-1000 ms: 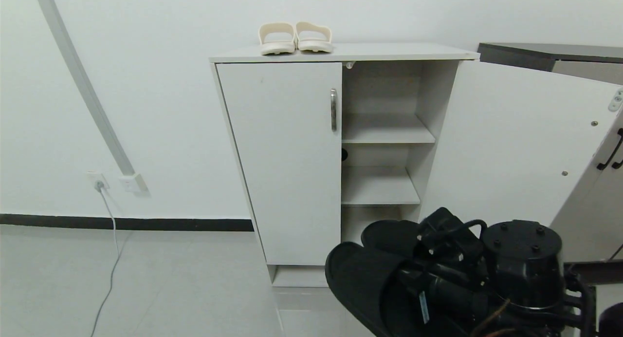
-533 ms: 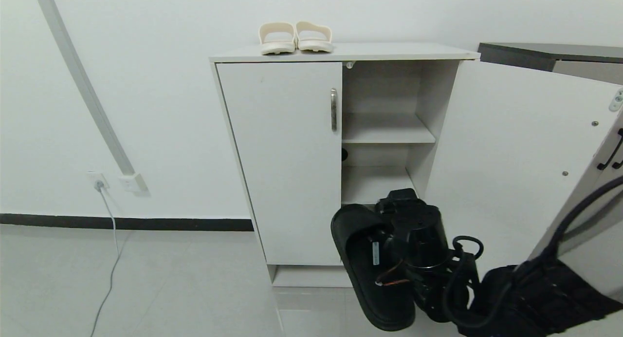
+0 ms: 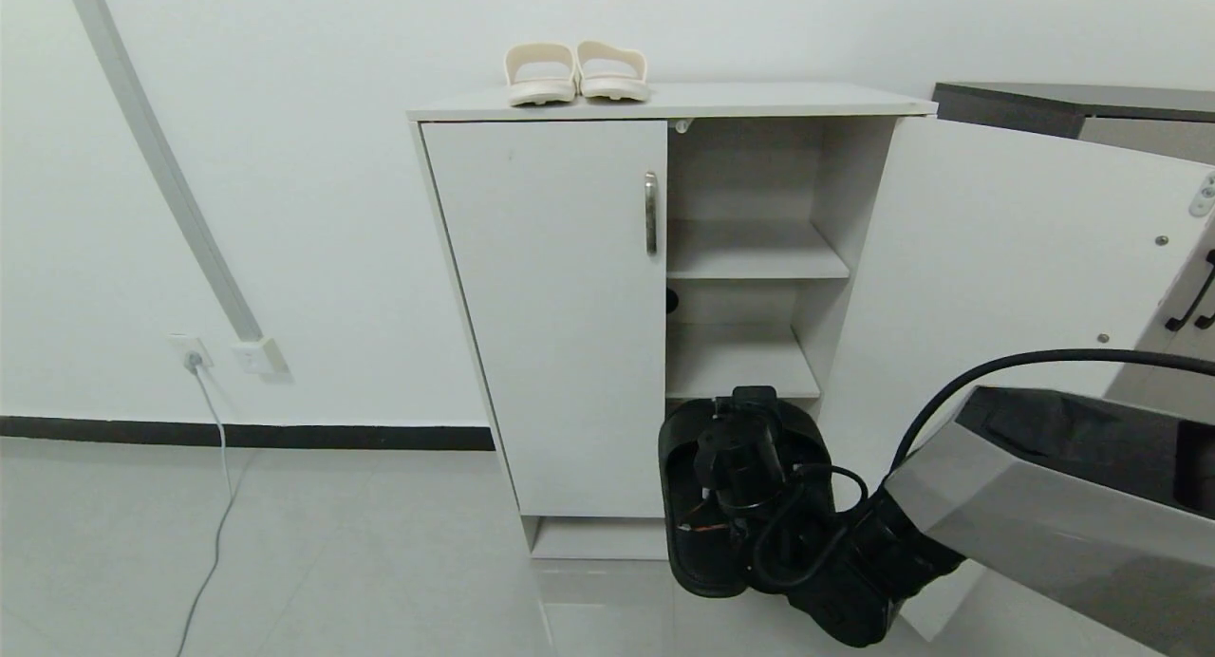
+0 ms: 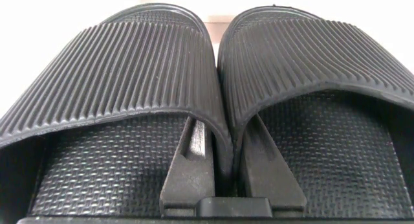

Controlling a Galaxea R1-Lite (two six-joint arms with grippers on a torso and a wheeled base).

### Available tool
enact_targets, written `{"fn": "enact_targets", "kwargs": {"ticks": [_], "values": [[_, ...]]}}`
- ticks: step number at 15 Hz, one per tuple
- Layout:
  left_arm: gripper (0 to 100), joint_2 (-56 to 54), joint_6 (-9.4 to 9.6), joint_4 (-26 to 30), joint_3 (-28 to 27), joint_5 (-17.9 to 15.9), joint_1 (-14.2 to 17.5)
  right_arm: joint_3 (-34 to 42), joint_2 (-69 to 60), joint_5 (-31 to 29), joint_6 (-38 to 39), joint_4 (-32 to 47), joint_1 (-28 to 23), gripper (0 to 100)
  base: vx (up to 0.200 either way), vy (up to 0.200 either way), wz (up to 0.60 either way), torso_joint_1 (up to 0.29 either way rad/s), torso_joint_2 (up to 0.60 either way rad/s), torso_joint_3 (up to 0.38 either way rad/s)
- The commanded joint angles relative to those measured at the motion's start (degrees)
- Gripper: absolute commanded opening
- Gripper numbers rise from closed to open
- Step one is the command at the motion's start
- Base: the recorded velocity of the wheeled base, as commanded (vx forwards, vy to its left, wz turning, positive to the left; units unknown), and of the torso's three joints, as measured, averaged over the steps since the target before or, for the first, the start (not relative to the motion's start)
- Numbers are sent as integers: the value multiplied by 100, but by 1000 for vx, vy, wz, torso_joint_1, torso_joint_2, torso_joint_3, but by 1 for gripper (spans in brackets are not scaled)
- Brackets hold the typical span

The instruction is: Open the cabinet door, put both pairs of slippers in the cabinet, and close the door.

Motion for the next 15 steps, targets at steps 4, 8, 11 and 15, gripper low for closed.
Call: {"fn": "enact_targets", "kwargs": {"ticks": [4,8,11,15], "values": [[0,16,-9,2,1,3,4,-32,109,0,-1,-9,-40,0,0,-200,0,4,0,2],[0,16,-9,2,1,-6,4,-23,161,-53,-1,-9,-58,0,0,-50,0,1,2,1],[0,16,-18,2,1,3,4,-41,258,-53,-1,-26,-84,0,0,0,0,0,0,0],[0,16,-9,2,1,3,4,-58,337,0,8,-176,-75,0,0,0,0,0,0,0]]}}
